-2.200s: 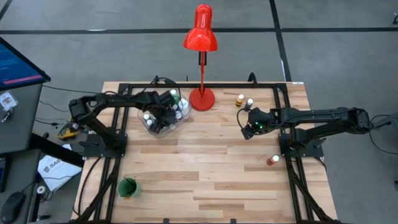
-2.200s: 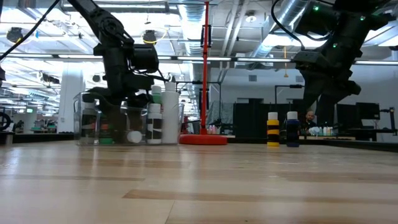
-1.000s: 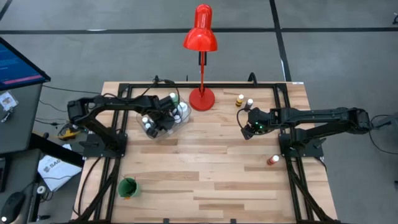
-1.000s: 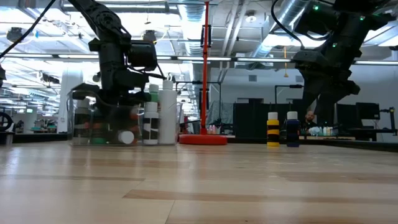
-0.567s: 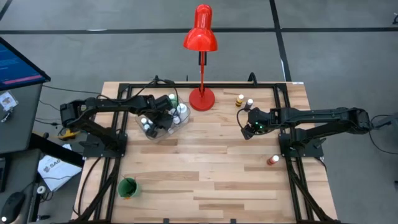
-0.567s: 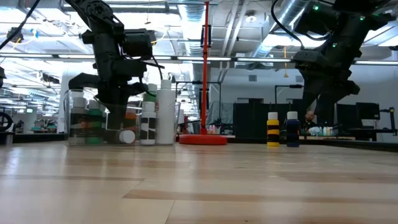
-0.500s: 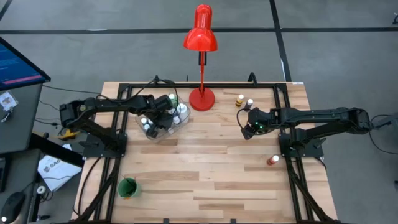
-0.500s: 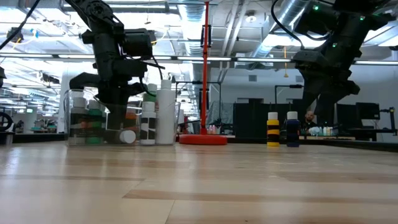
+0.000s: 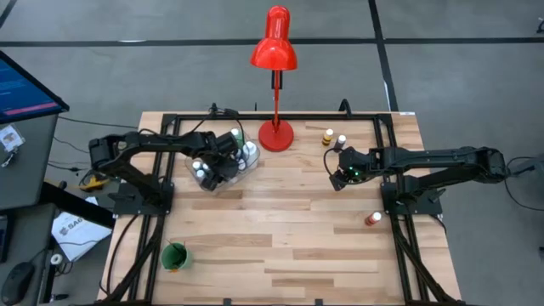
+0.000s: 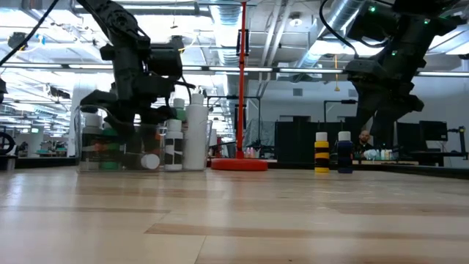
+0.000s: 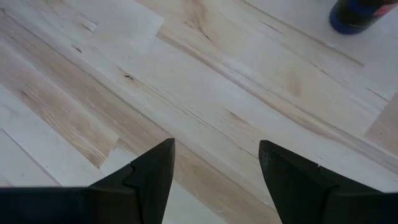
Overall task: Pick & Place Paint Supplies
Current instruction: Put the brown paint bottle into the transparent bin
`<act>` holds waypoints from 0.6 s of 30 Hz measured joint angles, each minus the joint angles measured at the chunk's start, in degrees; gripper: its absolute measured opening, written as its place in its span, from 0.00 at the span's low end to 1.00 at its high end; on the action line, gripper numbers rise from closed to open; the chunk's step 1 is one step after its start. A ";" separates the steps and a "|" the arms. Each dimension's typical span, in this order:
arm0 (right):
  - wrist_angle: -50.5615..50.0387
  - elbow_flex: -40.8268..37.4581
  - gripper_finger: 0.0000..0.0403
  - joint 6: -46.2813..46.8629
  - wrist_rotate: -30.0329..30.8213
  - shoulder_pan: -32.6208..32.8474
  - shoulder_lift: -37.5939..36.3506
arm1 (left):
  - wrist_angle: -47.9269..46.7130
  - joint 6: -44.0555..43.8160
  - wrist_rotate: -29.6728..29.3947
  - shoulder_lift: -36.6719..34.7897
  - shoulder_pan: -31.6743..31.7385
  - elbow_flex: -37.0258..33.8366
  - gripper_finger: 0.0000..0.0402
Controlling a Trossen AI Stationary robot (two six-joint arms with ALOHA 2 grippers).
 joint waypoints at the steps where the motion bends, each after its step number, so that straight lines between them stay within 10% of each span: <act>1: 0.09 0.00 0.56 0.00 0.00 0.00 0.00 | 0.57 0.03 -0.23 0.22 0.00 0.01 0.41; 18: 0.11 0.00 0.56 -0.91 0.00 0.00 0.00 | 3.14 4.12 -3.75 0.46 -0.02 -4.23 0.52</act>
